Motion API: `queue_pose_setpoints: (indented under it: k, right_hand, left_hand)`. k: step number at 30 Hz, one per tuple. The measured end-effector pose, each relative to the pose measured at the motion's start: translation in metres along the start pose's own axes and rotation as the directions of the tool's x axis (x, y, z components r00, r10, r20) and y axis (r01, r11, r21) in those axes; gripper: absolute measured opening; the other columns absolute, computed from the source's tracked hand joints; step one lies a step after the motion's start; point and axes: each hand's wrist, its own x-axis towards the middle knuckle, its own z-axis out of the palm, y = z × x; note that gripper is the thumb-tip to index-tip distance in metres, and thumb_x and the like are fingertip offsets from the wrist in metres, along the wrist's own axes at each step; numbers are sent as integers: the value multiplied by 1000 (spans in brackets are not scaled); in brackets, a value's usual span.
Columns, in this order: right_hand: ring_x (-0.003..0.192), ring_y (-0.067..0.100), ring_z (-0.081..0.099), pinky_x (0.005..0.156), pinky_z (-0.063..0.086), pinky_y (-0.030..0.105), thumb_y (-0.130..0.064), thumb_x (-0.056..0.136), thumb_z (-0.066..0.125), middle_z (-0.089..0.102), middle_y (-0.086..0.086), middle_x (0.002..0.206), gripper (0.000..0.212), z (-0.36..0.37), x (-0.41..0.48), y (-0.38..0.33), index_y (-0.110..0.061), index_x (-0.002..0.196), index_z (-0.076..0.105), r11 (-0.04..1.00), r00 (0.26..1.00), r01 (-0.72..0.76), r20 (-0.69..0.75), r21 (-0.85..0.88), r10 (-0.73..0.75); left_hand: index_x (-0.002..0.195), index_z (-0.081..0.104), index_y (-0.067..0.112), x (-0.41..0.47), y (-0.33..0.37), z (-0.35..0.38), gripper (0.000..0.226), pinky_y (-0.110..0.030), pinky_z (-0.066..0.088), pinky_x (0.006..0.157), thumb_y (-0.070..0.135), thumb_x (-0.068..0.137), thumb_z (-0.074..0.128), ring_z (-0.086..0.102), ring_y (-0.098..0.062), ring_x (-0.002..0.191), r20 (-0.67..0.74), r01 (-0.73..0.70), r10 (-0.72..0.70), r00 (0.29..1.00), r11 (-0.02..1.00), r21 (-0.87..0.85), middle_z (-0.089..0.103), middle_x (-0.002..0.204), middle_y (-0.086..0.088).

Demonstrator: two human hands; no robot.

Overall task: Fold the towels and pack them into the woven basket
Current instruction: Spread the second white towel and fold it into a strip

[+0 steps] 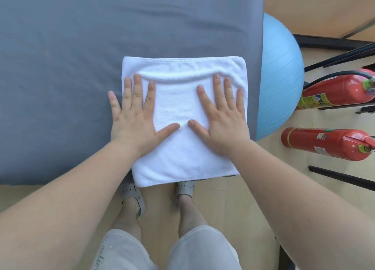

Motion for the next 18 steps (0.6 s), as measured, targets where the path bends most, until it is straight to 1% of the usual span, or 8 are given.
queue_pose_setpoints:
  k: [4, 6, 8, 10, 11, 13, 15, 18]
  right_hand:
    - [154, 29, -16, 124, -6, 53, -74, 95, 19, -16, 9, 168, 80, -20, 35, 13, -33, 160, -4, 999, 999, -41, 8, 6, 41]
    - [155, 27, -15, 124, -6, 51, -69, 98, 18, -15, 6, 168, 74, -30, 52, 18, -34, 160, -4, 998, 998, -57, 19, 15, 57]
    - [156, 26, -4, 125, -2, 49, -56, 103, 23, -1, 5, 169, 65, -41, 66, 23, -33, 161, 6, 997, 998, -60, -11, 40, 60]
    - [148, 32, 22, 124, 10, 47, -37, 105, 36, 29, 9, 160, 55, -53, 78, 29, -23, 157, 28, 997, 992, -44, -114, 67, 51]
    - [138, 35, 34, 122, 17, 45, -28, 103, 41, 43, 11, 148, 50, -59, 84, 32, -18, 152, 39, 998, 986, -33, -160, 50, 41]
    - [121, 37, 43, 113, 26, 44, -20, 98, 46, 52, 11, 125, 39, -68, 94, 37, -14, 137, 53, 999, 984, -21, -176, -38, 14]
    - [114, 35, 44, 103, 31, 44, -20, 97, 49, 53, 9, 115, 32, -76, 103, 40, -16, 127, 56, 997, 992, -6, -124, -75, -4]
    - [109, 32, 44, 91, 35, 41, -23, 96, 51, 53, 7, 111, 24, -90, 110, 42, -20, 119, 57, 999, 999, 41, -34, -32, -43]
  left_hand:
    - [156, -17, 21, 32, -8, -16, 100, -63, -10, 118, 85, 83, 3, -26, -24, 150, -25, 10, -11, 1000, 999, -33, -28, 163, -8]
    - [157, -14, 21, 45, -9, -22, 89, -63, -9, 118, 77, 90, 5, -22, -24, 151, -25, 27, -27, 999, 999, -26, -24, 164, -8]
    - [158, -6, 20, 56, -10, -30, 78, -61, -6, 120, 65, 97, 12, -12, -27, 153, -40, 49, -50, 998, 999, -23, -13, 166, -8]
    - [158, 12, 15, 66, -13, -41, 67, -55, 8, 120, 49, 103, 27, 11, -32, 150, -107, 60, -64, 992, 997, -38, 12, 165, -11]
    - [154, 25, 13, 71, -14, -46, 60, -52, 17, 116, 42, 102, 34, 24, -34, 142, -149, 57, -61, 987, 998, -32, 26, 158, -11]
    - [139, 45, 12, 81, -17, -55, 46, -48, 29, 102, 35, 99, 44, 38, -35, 122, -200, 46, -42, 979, 999, 11, 44, 136, -12]
    - [123, 53, 13, 91, -18, -65, 34, -46, 32, 94, 34, 96, 50, 42, -34, 113, -187, 45, -38, 982, 998, 36, 49, 120, -11]
    - [112, 59, 14, 104, -19, -80, 27, -43, 36, 88, 32, 92, 54, 45, -33, 107, -91, 24, -20, 996, 999, 39, 52, 110, -10]
